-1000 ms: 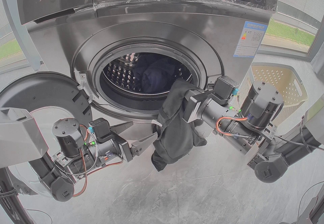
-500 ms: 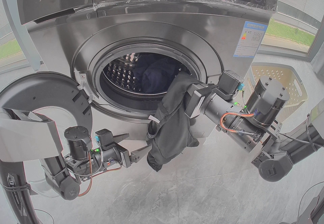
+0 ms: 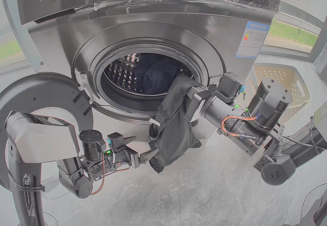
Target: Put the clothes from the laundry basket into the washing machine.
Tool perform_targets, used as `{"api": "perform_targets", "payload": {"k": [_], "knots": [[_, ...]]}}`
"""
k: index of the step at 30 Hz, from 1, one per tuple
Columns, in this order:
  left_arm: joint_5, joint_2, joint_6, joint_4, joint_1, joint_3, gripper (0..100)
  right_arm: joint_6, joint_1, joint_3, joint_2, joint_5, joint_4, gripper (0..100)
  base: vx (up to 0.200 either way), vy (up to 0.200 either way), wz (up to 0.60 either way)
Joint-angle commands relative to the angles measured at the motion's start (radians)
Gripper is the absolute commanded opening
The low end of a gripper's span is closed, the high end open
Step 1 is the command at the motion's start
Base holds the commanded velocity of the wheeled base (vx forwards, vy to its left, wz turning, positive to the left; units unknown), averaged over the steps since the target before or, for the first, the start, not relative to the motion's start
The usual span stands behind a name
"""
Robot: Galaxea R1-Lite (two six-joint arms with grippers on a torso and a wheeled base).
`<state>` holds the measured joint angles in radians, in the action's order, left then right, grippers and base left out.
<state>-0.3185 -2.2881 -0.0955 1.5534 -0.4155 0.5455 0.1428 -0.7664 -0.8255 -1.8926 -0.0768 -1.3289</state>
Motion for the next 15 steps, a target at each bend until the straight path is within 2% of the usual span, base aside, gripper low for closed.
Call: {"api": "perform_targets", "payload": {"k": [1,8,15], "knots": [[0.001,-0.080,0.011,0.001,0.001,0.059,100,0.001,-0.011,0.002,-0.002,0.000,-0.001,0,0.000,0.000,0.00],[0.006,-0.140,0.014,-0.001,0.000,0.169,100,0.001,-0.022,0.003,-0.002,0.000,-0.001,0,0.000,0.000,0.00],[0.003,-0.157,0.011,-0.001,0.000,0.209,100,0.001,-0.024,0.013,0.000,0.000,-0.003,0,0.000,0.000,0.00]]}}
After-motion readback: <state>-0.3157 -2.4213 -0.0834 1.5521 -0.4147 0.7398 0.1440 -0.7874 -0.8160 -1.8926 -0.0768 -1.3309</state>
